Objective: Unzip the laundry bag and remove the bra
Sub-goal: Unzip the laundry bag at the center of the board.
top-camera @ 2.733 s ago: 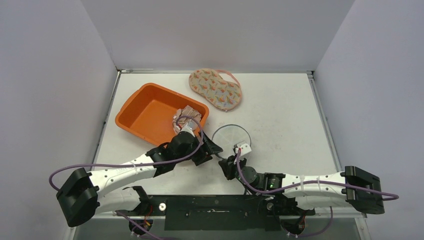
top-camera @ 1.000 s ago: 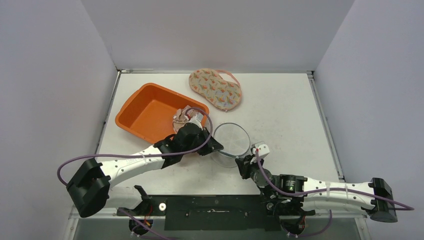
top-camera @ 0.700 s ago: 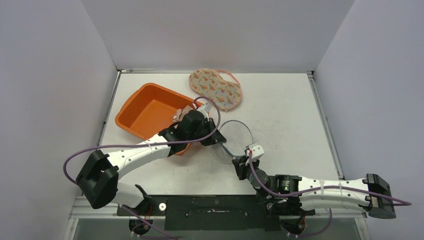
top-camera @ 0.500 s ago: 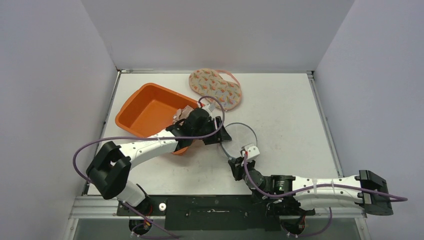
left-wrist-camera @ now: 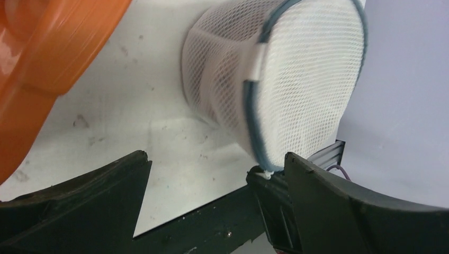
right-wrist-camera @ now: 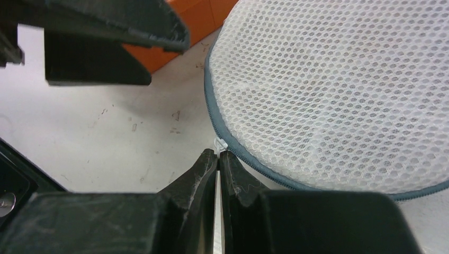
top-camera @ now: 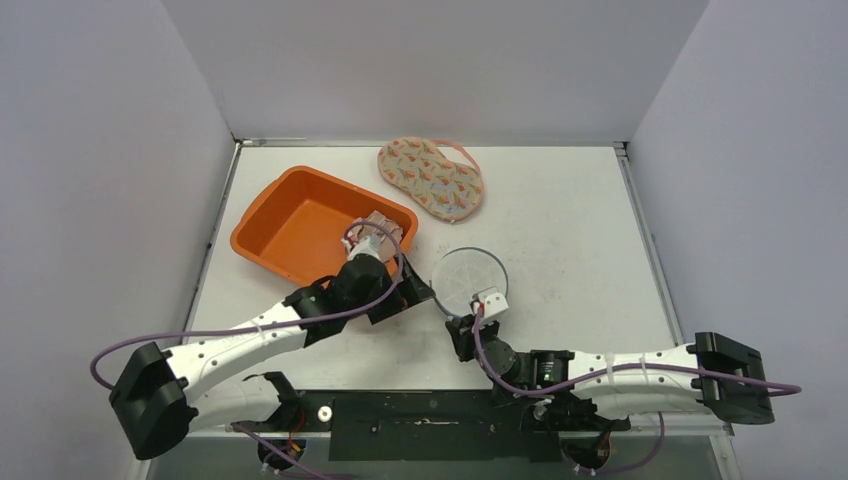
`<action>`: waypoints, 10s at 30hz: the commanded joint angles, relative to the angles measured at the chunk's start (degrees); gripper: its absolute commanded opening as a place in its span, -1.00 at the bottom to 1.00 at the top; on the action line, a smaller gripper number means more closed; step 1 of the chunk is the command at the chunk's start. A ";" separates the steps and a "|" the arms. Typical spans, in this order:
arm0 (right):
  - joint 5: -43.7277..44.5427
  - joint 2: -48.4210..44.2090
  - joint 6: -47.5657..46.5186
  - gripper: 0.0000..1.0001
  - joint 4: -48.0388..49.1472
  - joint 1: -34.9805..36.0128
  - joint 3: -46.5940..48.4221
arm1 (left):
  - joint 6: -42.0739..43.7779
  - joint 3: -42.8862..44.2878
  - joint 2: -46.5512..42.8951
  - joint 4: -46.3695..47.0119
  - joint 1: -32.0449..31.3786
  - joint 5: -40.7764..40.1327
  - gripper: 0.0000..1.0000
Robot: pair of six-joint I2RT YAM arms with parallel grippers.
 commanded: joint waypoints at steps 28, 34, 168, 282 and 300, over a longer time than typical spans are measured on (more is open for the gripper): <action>-2.49 0.27 -0.14 -0.89 -0.20 -0.70 2.32 | -9.49 -4.94 5.77 23.15 -0.80 6.18 -1.00; 0.39 -5.37 2.88 -0.90 -7.58 -0.71 0.37 | -7.51 -5.15 5.72 23.18 0.05 7.11 -1.00; -12.19 7.96 -6.74 -0.89 4.87 -1.14 7.89 | -8.51 -7.26 -2.06 13.96 1.37 12.46 0.82; -0.09 -8.38 0.71 -0.89 -23.87 -3.17 9.69 | -5.22 -5.78 2.69 20.45 5.48 13.04 -1.00; -3.85 -9.57 -2.09 -0.89 -16.77 -1.46 8.16 | 10.80 13.14 12.32 8.29 6.89 23.51 0.22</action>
